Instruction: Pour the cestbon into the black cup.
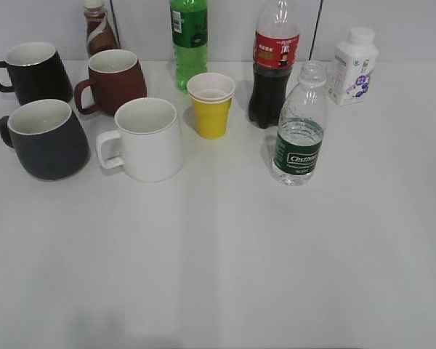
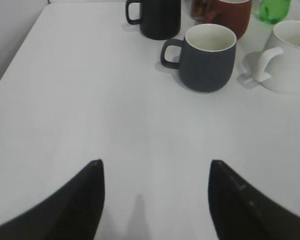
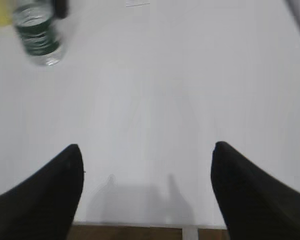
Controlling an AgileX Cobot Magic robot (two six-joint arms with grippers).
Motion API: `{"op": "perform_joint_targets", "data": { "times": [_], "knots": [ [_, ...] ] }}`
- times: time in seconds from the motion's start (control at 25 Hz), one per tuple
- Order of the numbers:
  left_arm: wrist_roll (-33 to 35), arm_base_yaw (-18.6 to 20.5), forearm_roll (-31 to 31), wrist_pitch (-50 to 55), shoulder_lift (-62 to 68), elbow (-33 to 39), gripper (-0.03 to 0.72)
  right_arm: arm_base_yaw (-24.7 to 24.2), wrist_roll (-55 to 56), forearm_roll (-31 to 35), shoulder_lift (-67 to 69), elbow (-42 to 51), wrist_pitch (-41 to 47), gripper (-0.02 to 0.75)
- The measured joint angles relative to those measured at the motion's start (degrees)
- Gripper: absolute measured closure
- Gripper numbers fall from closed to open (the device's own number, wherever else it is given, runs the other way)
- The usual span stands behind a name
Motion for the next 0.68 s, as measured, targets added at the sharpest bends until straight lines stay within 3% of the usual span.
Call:
{"op": "perform_joint_targets", "data": {
  "times": [0.16,0.68],
  "knots": [
    [0.07,0.19,-0.12,-0.07,0.0,0.0,0.224,-3.78,0.05,0.14,-0.33,0.0,-0.13,0.145],
    [0.14,0.14,-0.17,-0.13,0.0,0.0,0.257,-3.83,0.05,0.39,-0.33,0.0,-0.18,0.146]
  ]
}}
